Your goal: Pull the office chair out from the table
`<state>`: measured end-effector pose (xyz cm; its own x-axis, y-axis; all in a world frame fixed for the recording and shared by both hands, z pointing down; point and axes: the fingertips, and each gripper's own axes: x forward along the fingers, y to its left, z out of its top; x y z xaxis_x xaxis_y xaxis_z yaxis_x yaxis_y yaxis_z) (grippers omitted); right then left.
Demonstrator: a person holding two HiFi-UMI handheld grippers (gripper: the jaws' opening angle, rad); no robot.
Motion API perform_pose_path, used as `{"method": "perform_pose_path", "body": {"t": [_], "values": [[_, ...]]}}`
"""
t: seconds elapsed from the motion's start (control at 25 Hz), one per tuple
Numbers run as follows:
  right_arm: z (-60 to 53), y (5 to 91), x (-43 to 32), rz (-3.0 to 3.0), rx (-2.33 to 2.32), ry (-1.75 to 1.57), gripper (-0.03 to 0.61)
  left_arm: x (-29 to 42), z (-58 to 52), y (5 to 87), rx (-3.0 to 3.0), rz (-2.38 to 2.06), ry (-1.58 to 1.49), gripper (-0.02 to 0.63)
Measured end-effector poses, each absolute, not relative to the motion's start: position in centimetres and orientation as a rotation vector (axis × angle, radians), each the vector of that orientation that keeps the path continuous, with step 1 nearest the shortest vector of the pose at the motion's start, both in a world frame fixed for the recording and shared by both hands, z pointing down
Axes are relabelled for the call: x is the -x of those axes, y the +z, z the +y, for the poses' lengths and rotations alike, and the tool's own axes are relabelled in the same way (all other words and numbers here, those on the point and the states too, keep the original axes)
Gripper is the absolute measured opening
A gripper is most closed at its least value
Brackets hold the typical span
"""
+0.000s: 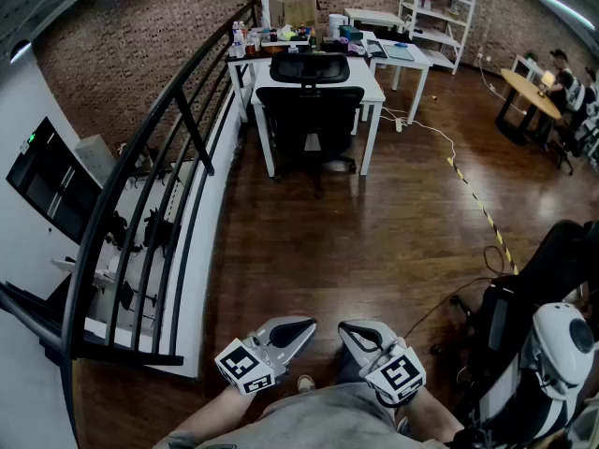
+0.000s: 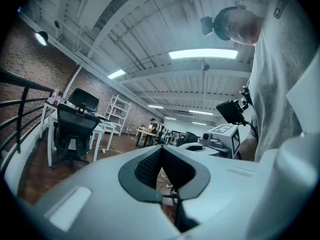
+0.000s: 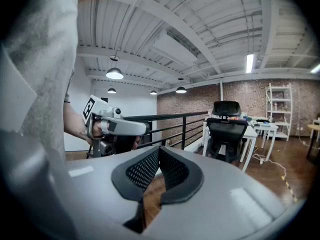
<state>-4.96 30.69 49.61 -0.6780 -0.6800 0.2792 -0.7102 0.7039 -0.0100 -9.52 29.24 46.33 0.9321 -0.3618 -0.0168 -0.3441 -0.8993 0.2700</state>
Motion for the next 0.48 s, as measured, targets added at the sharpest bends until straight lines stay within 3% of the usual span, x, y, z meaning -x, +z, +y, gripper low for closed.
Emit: {"method": "perform_pose_path", "body": {"t": [0.48], "values": [[16.1, 50.6, -3.2, -2.710, -1.221, 0.359, 0.006, 7.4, 15.4, 48.2, -2.738, -0.744, -0.074, 0.000]]}}
